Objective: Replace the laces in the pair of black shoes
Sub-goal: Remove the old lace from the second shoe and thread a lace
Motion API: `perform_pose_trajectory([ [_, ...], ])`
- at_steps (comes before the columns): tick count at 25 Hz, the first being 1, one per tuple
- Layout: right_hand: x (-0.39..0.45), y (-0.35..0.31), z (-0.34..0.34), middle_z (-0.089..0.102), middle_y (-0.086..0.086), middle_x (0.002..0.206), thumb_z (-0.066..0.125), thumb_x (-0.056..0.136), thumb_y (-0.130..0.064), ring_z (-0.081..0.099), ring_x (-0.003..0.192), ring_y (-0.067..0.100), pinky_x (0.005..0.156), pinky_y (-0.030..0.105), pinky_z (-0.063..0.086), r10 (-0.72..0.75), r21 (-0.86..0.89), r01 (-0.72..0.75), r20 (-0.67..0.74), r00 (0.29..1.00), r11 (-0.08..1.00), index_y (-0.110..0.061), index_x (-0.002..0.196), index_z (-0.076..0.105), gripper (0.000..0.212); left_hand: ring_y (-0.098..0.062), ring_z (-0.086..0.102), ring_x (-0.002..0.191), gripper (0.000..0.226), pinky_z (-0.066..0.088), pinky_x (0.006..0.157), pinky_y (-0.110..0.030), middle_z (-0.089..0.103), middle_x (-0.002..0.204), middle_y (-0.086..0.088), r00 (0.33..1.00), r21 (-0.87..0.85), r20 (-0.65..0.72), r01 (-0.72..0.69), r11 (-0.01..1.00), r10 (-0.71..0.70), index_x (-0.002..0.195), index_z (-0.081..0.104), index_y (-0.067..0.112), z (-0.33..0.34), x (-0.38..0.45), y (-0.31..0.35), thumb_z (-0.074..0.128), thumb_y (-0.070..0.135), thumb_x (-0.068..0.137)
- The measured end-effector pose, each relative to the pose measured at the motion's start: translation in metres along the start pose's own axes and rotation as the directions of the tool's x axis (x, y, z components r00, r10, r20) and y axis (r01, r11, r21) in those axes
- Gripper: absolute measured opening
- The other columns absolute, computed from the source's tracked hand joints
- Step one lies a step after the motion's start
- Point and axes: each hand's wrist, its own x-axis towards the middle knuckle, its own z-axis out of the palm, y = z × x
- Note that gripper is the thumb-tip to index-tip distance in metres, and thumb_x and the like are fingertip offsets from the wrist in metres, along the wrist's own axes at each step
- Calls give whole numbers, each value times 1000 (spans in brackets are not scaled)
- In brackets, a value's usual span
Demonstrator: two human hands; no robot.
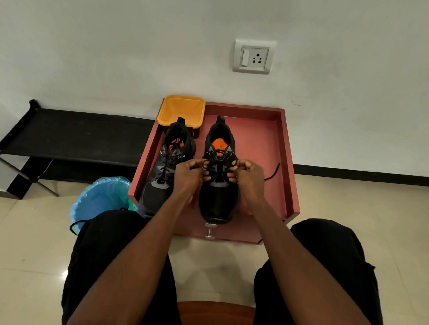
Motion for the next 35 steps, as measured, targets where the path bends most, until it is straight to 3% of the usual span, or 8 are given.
perform_pose_trajectory([
  [6, 7, 13, 13, 74, 2, 92, 65, 90, -13, 70, 79, 14, 70, 26, 57, -215, -247, 202, -29, 976, 948, -13, 103, 77, 17, -11, 68, 74, 13, 53, 61, -19, 73, 95, -6, 974, 169, -35, -215, 962, 224, 100, 75, 8, 10, 5, -10, 72, 13, 89],
  [10, 15, 18, 22, 71, 1, 93, 69, 83, -10, 67, 84, 13, 73, 25, 54, -236, -344, 212, -27, 971, 915, -17, 90, 75, 12, -13, 66, 85, 9, 54, 69, -19, 69, 99, -4, 939, 319, -45, -310, 896, 341, 94, 71, 17, 18, 2, -9, 66, 9, 91],
  [14, 11, 12, 22, 62, -1, 95, 57, 87, -1, 57, 84, 8, 68, 15, 44, -267, -393, 245, -3, 964, 886, -18, 83, 61, 18, -15, 61, 81, 8, 51, 70, -30, 67, 97, -8, 957, 336, -19, -268, 903, 291, 93, 63, 19, 18, 10, -12, 58, 14, 96],
  [17, 9, 6, 20, 65, 9, 92, 46, 94, -3, 60, 72, 12, 61, 27, 49, -177, -264, 160, -41, 983, 951, -18, 87, 53, 18, -14, 60, 74, 8, 53, 67, -33, 65, 89, -7, 967, 245, -77, -218, 945, 243, 102, 56, 12, 18, 5, -11, 50, 17, 101],
  [21, 3, 3, 19, 62, 8, 88, 45, 96, -3, 59, 65, 9, 56, 26, 49, -76, -80, 67, -117, 990, 995, -13, 97, 53, 13, -11, 60, 71, 8, 52, 63, -24, 62, 83, -3, 968, 174, -115, -200, 964, 222, 104, 51, 10, 21, -1, -10, 49, 17, 102],
  [28, 2, 4, 21, 67, 4, 79, 61, 95, -12, 61, 69, 13, 61, 25, 51, -105, -169, 90, -81, 991, 982, -11, 83, 64, 13, -10, 62, 67, 10, 51, 60, -19, 68, 82, -3, 970, 260, -117, -176, 950, 212, 92, 66, 11, 22, -1, -10, 60, 17, 97],
  [32, 5, 0, 18, 67, 5, 77, 54, 100, -18, 62, 64, 12, 62, 30, 54, -52, -50, 43, -195, 979, 998, -11, 94, 60, 12, -5, 64, 61, 7, 58, 66, -32, 64, 80, -4, 955, 15, -252, -157, 988, 156, 95, 55, 17, 21, 0, -6, 52, 15, 101],
  [35, 3, 0, 18, 64, 2, 80, 62, 95, -23, 59, 67, 11, 62, 28, 52, -61, -38, 54, -196, 979, 998, -13, 89, 57, 13, -10, 66, 73, 11, 59, 68, -27, 66, 91, -6, 953, 70, -227, -188, 980, 199, 103, 58, 11, 22, -2, -7, 59, 20, 98],
])
